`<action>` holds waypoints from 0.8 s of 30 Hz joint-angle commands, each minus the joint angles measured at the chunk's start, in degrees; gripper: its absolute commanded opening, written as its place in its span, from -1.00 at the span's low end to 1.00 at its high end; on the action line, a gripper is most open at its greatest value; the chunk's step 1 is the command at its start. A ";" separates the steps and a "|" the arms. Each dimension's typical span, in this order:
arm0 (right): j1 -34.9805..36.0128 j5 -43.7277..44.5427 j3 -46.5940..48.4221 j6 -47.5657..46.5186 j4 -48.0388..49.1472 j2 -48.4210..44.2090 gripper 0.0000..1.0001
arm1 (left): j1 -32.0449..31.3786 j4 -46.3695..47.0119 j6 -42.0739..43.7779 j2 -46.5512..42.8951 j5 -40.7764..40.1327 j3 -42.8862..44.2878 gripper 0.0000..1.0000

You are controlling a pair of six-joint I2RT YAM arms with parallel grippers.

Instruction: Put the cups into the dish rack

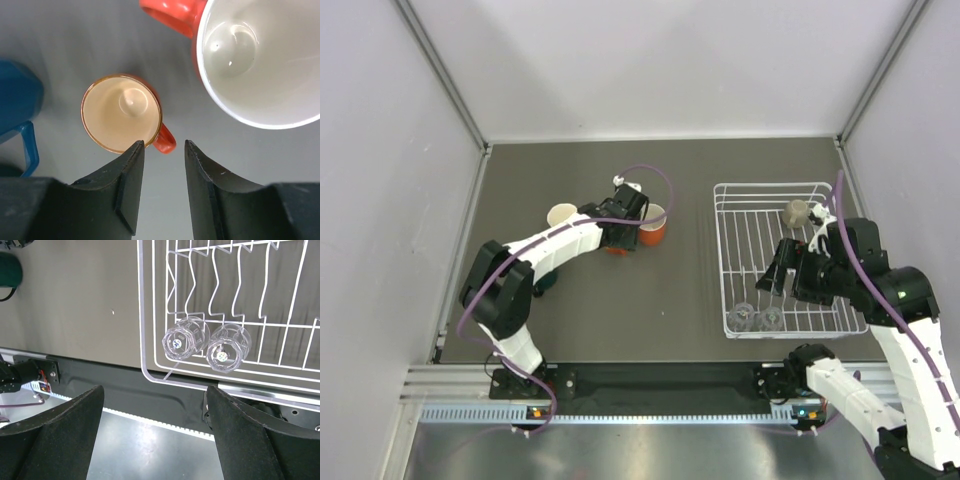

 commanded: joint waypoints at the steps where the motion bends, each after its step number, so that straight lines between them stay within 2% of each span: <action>1: 0.47 -0.13 -0.19 0.95 1.01 -0.37 0.65 | 0.59 3.12 1.73 0.35 -0.69 -0.34 -0.14; 19: 0.47 0.13 -0.37 1.83 -1.09 -0.72 0.66 | 3.22 7.69 5.60 3.69 1.16 -0.69 -0.21; 22: 0.47 0.22 -0.29 2.00 -1.53 -0.72 0.66 | 3.57 8.13 5.95 4.04 1.94 -0.69 -0.31; 24: 0.47 0.31 -0.37 2.09 -1.71 -0.55 0.66 | 3.58 8.39 6.22 3.96 2.38 -0.69 -0.47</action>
